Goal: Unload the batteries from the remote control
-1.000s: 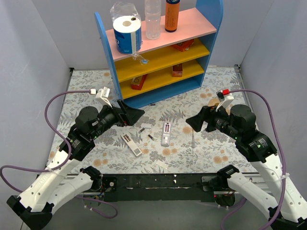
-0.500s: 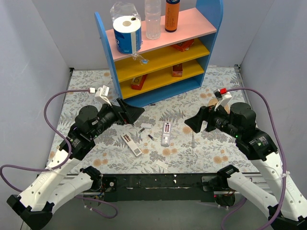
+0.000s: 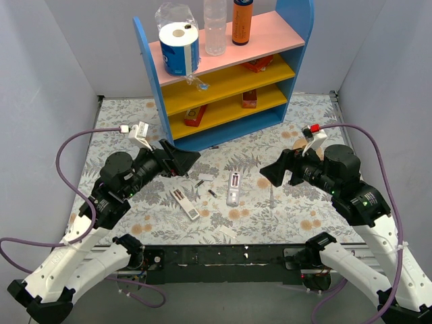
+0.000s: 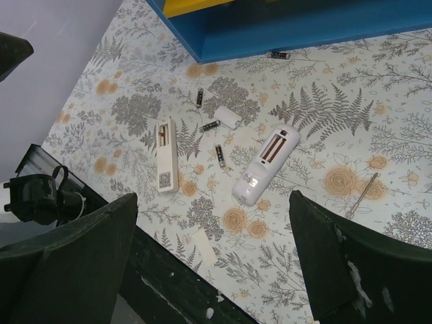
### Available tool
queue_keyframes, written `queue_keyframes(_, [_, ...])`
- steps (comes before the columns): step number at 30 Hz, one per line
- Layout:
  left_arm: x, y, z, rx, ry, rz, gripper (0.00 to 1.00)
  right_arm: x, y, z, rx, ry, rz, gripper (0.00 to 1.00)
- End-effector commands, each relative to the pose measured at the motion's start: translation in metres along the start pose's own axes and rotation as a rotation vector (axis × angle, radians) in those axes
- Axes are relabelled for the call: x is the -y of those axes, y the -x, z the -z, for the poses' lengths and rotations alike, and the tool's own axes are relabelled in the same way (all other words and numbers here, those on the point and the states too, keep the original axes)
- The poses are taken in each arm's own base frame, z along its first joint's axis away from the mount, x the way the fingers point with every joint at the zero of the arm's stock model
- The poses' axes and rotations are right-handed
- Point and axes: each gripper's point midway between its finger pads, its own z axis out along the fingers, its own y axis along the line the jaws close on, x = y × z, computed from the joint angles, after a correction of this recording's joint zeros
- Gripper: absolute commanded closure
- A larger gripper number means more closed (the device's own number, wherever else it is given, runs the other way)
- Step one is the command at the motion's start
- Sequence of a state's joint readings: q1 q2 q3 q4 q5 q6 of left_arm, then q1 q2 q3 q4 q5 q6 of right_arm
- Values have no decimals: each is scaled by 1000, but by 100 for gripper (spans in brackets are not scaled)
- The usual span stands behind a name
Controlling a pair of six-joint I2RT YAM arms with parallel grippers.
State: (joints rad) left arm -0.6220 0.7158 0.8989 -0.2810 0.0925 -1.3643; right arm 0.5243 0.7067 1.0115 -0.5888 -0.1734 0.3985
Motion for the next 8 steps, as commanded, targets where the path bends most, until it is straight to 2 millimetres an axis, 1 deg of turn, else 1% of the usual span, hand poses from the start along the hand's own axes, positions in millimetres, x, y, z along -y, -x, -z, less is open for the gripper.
queue_keyframes(1, [9,10,7,24,-19,-22,2,1,10,1,43,-13,-4,2])
queue_keyframes(2, [8,8,5,16,-18,-20,2,1,10,2,48,-17,-3,2])
queue_keyframes(5, [6,4,4,3,-15,-10,2,-1,11,4,51,-5,11,6])
queue_keyframes(8, [5,3,4,0,-15,-9,2,-3,16,5,60,-2,-4,2])
